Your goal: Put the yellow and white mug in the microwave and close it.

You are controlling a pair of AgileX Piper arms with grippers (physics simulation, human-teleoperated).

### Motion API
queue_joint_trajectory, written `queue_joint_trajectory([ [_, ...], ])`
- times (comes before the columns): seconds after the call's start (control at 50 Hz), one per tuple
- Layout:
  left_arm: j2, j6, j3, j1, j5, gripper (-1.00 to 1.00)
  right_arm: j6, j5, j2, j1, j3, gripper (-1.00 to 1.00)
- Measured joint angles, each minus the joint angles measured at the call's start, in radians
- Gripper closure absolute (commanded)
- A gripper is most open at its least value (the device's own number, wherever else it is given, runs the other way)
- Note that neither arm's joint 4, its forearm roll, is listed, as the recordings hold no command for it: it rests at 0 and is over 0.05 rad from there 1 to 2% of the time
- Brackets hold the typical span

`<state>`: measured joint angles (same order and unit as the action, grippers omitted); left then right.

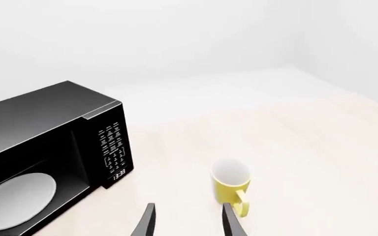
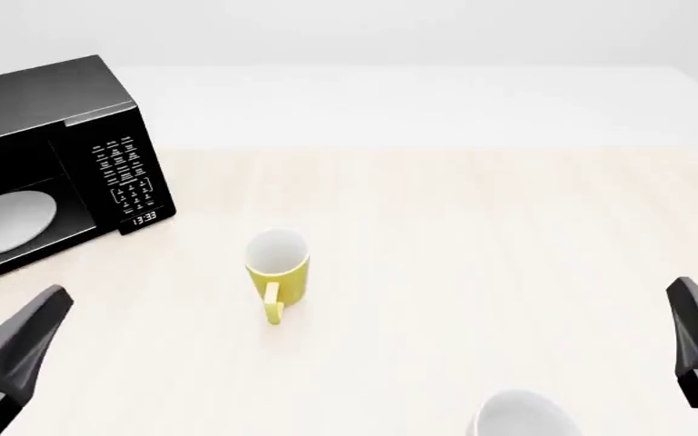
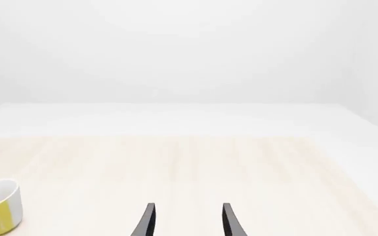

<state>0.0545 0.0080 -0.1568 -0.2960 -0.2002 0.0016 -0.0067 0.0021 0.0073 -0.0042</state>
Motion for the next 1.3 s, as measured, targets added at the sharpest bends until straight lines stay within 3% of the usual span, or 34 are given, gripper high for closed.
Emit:
queue_joint_trajectory([
  [0.48,0.196,-0.066,-0.011,-0.069,0.068,-1.00,0.000,0.000,0.000,0.000,0.000,-1.00],
  [1.3,0.720,-0.221,-0.029,-0.177,0.442,-1.00,0.000,0.000,0.000,-0.001,0.000,-1.00],
])
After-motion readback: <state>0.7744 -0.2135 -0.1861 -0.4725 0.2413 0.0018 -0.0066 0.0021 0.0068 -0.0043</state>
